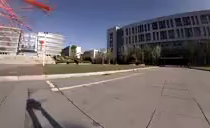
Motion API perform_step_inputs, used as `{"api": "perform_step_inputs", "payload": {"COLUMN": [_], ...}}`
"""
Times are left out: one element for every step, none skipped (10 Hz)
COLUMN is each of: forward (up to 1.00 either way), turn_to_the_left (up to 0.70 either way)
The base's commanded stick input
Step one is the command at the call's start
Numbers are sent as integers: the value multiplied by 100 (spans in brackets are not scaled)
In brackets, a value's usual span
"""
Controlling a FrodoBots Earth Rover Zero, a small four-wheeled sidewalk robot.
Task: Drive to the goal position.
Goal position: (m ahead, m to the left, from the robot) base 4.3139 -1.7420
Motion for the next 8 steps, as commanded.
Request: {"api": "perform_step_inputs", "payload": {"forward": [70, 70, 70, 70, 70, 70, 70, 70], "turn_to_the_left": [0, 0, 0, 0, 12, 29, 35, 35]}}
